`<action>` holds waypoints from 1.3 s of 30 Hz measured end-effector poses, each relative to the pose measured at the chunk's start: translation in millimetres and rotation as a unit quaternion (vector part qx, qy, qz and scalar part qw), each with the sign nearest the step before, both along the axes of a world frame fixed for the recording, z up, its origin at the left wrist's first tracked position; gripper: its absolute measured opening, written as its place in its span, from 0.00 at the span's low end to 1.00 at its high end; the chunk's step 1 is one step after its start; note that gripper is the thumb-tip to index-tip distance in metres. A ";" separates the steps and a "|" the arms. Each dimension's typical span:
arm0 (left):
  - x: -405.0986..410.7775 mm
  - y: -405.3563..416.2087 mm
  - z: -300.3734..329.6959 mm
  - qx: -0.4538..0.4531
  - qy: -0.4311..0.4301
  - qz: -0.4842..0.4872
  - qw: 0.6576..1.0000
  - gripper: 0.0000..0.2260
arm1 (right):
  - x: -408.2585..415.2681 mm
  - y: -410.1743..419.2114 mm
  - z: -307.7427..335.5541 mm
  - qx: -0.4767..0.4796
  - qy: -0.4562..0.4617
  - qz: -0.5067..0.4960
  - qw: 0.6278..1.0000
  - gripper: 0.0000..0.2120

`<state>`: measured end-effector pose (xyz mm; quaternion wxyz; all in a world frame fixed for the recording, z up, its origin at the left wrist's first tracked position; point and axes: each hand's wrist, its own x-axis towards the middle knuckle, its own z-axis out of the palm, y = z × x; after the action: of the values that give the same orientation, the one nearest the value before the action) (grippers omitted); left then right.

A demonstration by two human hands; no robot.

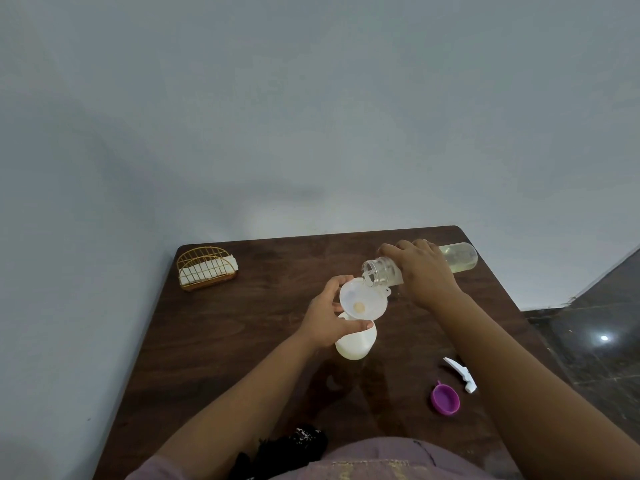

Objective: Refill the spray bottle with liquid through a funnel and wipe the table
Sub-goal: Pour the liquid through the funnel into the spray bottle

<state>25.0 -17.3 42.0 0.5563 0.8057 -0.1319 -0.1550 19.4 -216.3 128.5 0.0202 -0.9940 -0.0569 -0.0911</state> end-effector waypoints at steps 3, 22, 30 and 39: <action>-0.2 -0.1 -0.5 0.002 0.000 0.001 1.000 0.37 | -0.2 0.0 -0.7 0.001 -0.002 -0.001 1.000 0.22; 0.2 -1.0 -0.1 0.001 0.003 0.001 1.000 0.37 | -0.5 -0.9 1.3 -0.004 0.000 -0.001 1.000 0.23; 0.5 -0.4 0.1 0.000 0.004 0.000 1.000 0.37 | -1.2 0.4 4.3 -0.004 -0.001 -0.001 1.000 0.23; 0.1 0.2 1.4 0.003 0.002 -0.001 1.000 0.37 | -0.1 0.3 4.8 -0.006 -0.007 0.000 1.000 0.23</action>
<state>25.1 -17.2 43.4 0.5543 0.8065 -0.1313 -0.1581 19.3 -216.0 133.2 0.0143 -0.9934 -0.0576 -0.0979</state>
